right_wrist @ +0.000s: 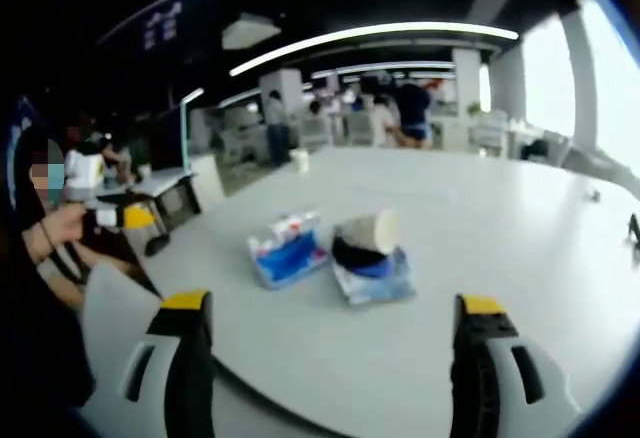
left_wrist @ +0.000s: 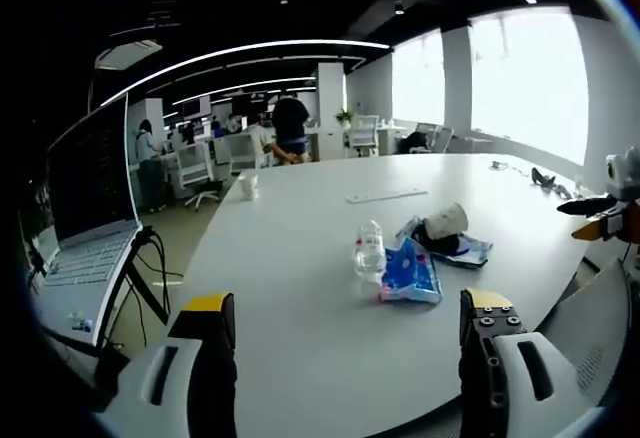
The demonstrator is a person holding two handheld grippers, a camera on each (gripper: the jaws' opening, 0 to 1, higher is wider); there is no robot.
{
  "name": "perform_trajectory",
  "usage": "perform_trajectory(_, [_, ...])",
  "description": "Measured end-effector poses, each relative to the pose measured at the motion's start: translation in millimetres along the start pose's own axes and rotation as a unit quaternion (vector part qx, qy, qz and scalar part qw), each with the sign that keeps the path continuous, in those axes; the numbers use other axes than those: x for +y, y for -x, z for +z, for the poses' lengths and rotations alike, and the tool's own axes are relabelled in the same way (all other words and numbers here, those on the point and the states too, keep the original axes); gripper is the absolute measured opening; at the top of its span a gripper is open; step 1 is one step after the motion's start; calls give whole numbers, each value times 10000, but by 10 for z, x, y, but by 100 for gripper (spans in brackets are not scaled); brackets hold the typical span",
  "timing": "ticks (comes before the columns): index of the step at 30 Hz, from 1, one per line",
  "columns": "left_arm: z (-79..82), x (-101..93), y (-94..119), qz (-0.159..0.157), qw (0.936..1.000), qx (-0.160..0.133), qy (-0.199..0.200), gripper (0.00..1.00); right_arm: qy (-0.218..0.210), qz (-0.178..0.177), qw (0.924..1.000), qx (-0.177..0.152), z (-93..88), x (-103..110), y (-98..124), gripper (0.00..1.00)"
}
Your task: Arrange the tabletop items into an orderly group along one side of the table until the central work area is clear of visible clutter.
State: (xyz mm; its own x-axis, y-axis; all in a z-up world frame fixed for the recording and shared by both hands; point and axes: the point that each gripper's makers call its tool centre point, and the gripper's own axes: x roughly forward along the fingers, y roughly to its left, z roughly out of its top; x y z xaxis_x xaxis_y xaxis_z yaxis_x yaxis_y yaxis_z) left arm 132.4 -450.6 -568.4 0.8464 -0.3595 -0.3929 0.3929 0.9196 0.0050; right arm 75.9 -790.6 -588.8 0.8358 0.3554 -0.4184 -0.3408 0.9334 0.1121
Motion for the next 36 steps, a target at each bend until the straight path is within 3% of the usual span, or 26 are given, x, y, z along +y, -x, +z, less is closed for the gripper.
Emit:
perform_trajectory(24, [-81, 72, -30, 0, 10000, -12, -72, 88, 120, 94, 9999, 49, -13, 45, -46, 98])
perform_trajectory(36, [-134, 103, -198, 75, 10000, 11, -39, 85, 161, 122, 9998, -13, 4, 44, -107, 96])
